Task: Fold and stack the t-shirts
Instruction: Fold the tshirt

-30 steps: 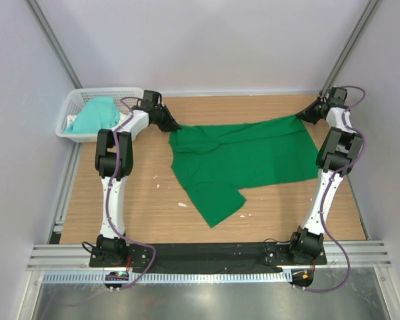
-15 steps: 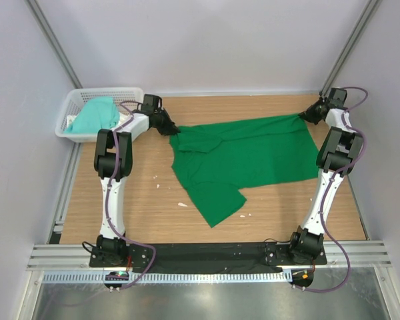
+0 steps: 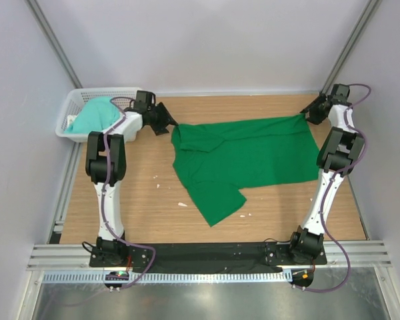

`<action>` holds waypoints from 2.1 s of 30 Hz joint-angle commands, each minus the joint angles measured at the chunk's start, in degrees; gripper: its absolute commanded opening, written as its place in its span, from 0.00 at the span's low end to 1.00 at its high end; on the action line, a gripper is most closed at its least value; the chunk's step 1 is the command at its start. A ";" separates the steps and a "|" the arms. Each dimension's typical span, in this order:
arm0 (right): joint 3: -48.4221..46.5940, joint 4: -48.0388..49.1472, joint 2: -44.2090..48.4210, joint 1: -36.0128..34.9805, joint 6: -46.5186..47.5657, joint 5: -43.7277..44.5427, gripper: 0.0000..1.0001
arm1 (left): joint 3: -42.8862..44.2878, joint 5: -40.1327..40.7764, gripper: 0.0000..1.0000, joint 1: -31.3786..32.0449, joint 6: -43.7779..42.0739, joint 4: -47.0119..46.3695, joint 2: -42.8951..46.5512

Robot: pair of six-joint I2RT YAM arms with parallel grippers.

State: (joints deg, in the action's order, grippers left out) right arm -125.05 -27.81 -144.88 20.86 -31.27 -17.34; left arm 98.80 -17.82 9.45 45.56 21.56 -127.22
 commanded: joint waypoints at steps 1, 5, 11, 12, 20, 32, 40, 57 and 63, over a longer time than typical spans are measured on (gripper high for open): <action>-3.53 -8.12 6.44 0.67 3.05 5.82 0.53 | -1.42 -1.33 0.56 0.30 -1.35 -0.29 6.71; -3.00 -10.94 9.00 0.58 5.33 8.46 0.61 | -2.83 -4.84 0.56 1.71 -1.35 -1.43 8.12; 4.28 -11.21 14.97 0.58 8.24 7.77 0.56 | -4.23 -9.50 0.51 2.76 -1.18 -2.22 8.83; 7.43 -10.69 16.02 0.58 8.33 7.94 0.49 | -4.49 -10.03 0.50 2.85 -1.18 -2.49 8.92; 15.01 -6.47 17.88 0.85 5.79 5.22 0.44 | -4.23 -14.08 0.47 4.69 -1.00 -2.75 6.90; 15.37 -4.27 14.63 1.11 2.53 5.12 0.45 | -3.36 -14.17 0.46 4.96 -1.00 -1.43 5.40; 15.81 -4.09 13.57 1.46 2.53 5.57 0.45 | -2.74 -13.73 0.45 5.05 -0.56 -1.43 4.17; 17.38 -3.22 14.70 1.81 2.53 11.44 0.01 | -1.07 -13.20 0.45 5.58 -0.03 -1.26 2.68; 23.71 0.30 20.16 1.81 1.47 14.26 0.01 | -0.63 -13.03 0.44 5.58 0.14 -1.35 2.06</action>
State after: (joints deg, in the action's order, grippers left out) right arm -103.15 -30.00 -130.37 22.35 -29.10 -6.90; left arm 95.61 -30.55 14.87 45.06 20.60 -124.90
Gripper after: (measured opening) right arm 0.028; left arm 0.441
